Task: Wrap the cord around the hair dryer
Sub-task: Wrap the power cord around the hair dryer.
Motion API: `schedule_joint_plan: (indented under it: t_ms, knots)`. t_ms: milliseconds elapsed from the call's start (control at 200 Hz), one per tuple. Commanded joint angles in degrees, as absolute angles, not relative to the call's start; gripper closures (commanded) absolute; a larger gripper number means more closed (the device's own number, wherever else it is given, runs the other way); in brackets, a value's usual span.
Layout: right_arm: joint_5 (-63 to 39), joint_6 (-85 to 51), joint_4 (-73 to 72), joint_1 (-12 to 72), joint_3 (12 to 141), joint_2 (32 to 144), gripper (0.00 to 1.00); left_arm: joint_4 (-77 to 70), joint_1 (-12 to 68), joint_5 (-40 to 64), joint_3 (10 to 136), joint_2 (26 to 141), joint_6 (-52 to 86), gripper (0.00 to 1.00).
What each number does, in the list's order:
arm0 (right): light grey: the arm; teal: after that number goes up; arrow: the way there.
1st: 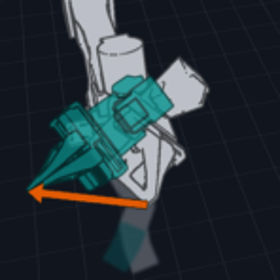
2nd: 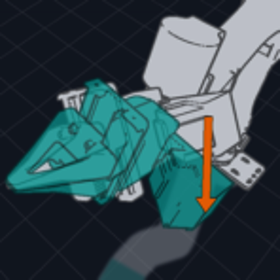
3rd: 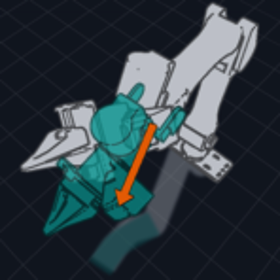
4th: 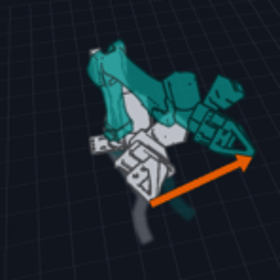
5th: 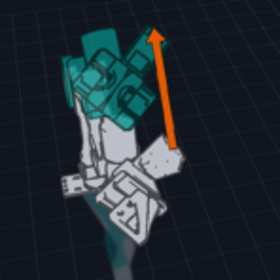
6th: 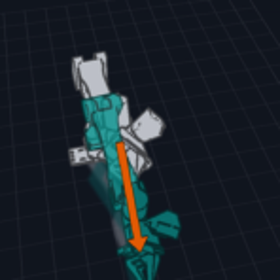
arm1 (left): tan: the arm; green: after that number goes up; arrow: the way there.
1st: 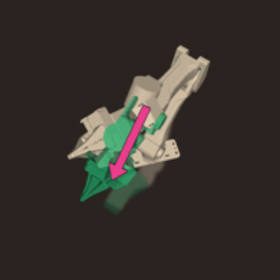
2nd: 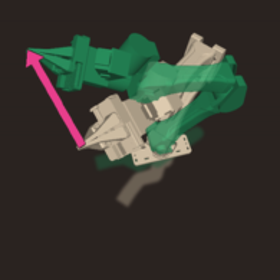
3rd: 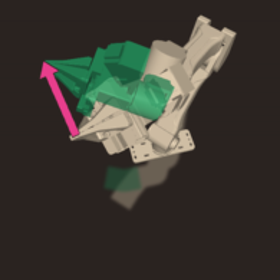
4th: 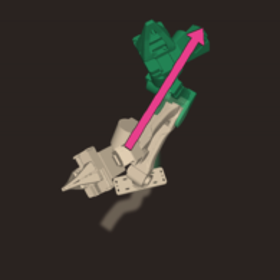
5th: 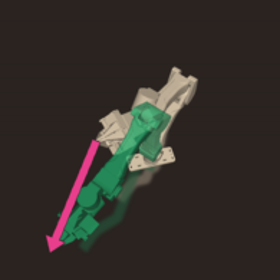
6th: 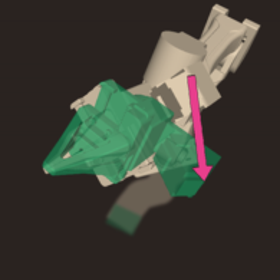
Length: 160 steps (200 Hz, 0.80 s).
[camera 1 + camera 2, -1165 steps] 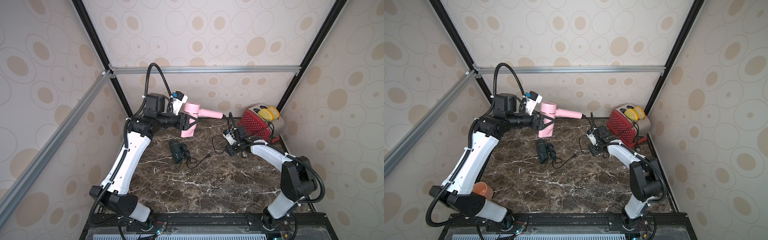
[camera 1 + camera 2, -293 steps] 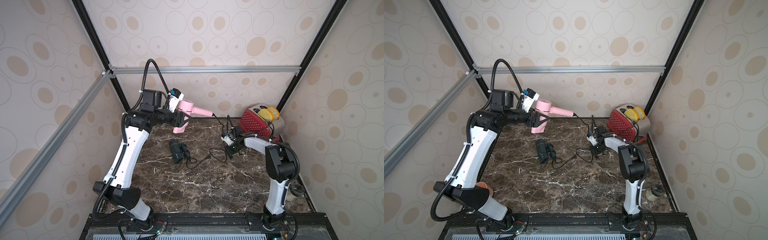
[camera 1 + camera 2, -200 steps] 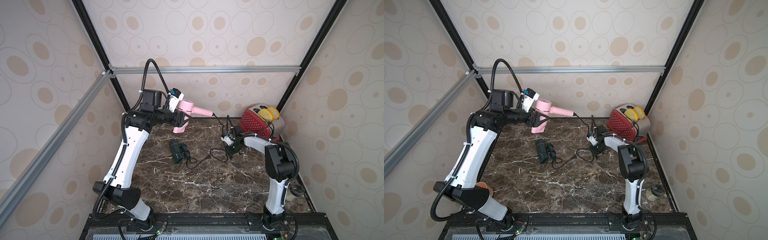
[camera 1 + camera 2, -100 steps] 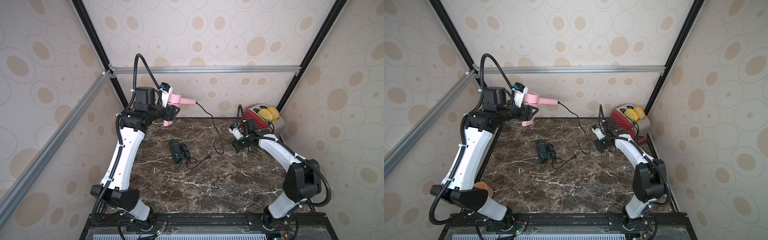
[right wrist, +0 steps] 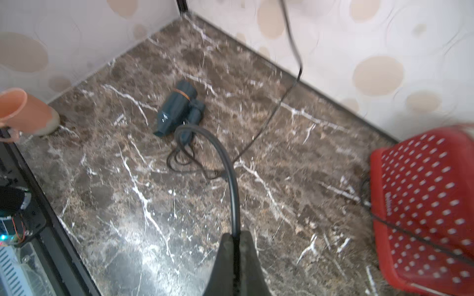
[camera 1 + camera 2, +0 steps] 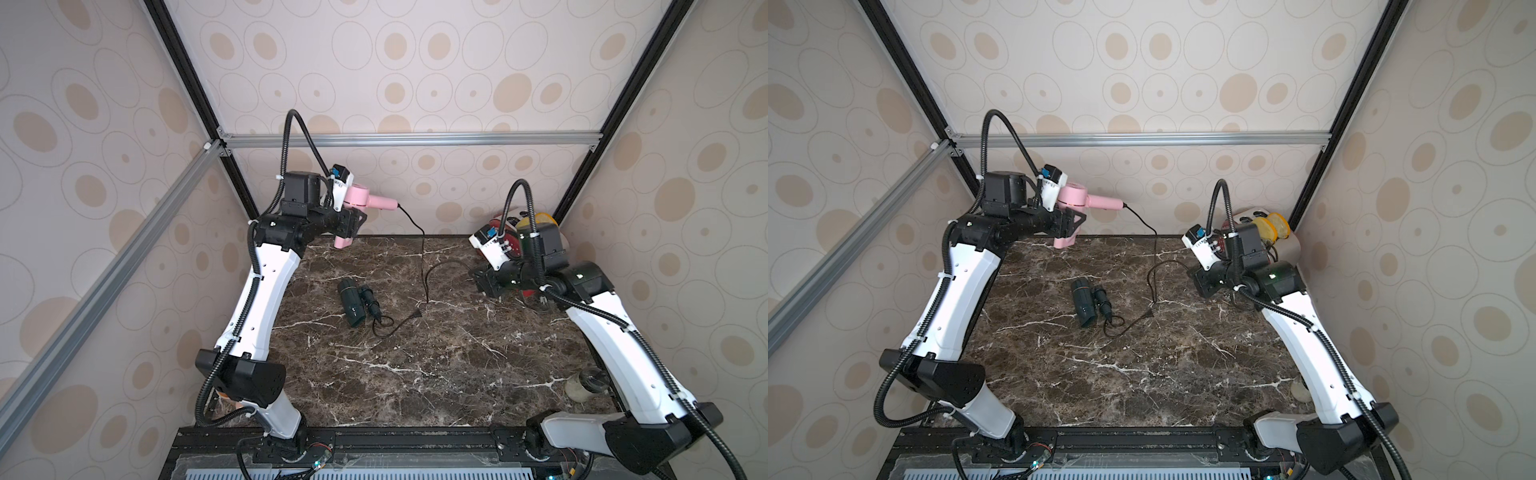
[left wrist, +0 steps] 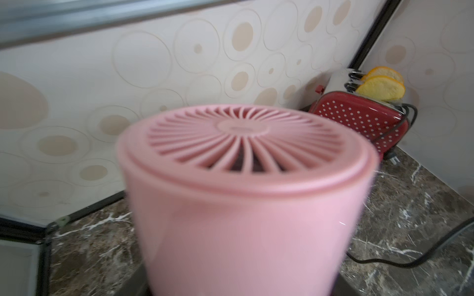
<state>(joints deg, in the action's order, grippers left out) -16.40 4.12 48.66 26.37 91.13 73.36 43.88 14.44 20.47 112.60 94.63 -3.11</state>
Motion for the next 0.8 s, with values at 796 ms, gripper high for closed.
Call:
schedule_joint_plan:
  t_ms: [796]
  knots:
    - [-22.3, 7.7, 44.3, 15.8, 126.0, 107.6, 1.00, -10.4, 30.2, 61.1, 90.6, 74.8, 39.6, 1.00]
